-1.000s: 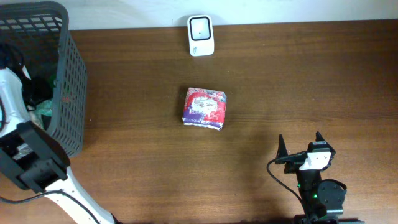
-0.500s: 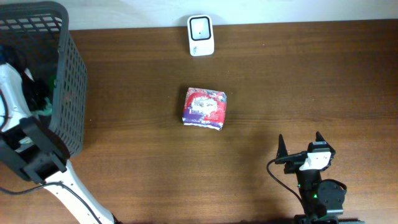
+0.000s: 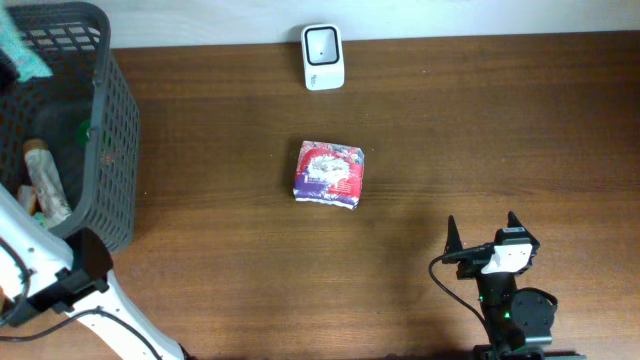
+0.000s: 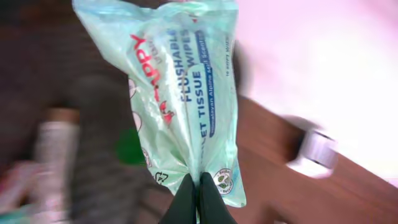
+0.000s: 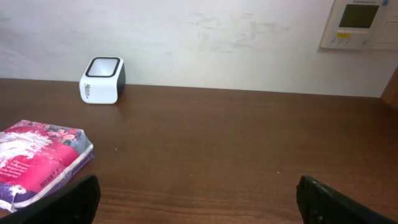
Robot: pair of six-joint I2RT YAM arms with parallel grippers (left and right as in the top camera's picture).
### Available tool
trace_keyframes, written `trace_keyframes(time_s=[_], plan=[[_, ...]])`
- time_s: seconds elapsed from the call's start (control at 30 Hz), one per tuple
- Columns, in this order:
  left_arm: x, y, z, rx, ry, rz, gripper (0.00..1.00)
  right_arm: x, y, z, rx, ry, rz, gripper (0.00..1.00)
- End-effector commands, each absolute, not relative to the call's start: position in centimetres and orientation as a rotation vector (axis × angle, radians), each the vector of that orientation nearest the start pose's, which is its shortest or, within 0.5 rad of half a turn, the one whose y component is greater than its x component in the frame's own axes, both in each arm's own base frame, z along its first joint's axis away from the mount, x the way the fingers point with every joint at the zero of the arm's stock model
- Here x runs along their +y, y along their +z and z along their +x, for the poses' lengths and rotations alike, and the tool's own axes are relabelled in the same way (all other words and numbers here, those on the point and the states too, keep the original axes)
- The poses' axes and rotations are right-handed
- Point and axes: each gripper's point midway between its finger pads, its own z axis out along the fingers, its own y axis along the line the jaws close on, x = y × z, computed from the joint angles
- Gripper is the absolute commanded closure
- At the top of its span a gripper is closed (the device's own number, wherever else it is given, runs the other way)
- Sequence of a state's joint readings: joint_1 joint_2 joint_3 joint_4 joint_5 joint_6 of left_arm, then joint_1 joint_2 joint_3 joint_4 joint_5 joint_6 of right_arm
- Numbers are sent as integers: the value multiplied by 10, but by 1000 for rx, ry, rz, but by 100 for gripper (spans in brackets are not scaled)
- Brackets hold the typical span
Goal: Scan the item barcode
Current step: 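Pick the teal wet-wipes pack from basket, place left of pink pack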
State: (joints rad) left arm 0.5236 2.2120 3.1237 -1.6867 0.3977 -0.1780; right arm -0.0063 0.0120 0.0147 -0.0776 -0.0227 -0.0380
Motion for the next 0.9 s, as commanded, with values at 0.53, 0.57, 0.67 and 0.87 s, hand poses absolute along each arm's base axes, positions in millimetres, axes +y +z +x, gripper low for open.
trace_keyframes(time_s=[0.53, 0.57, 0.67, 0.87], plan=[[-136, 154, 395, 3127, -193, 306, 100, 2, 156, 246, 1649, -23, -47, 1], [-143, 137, 394, 3133, -183, 347, 100, 2, 156, 246, 1649, -23, -47, 1], [-160, 82, 390, 3132, -173, 449, 100, 2, 156, 246, 1649, -23, -47, 1], [-187, 68, 379, 3142, -438, 450, 84, 2, 156, 246, 1649, -23, -47, 1]])
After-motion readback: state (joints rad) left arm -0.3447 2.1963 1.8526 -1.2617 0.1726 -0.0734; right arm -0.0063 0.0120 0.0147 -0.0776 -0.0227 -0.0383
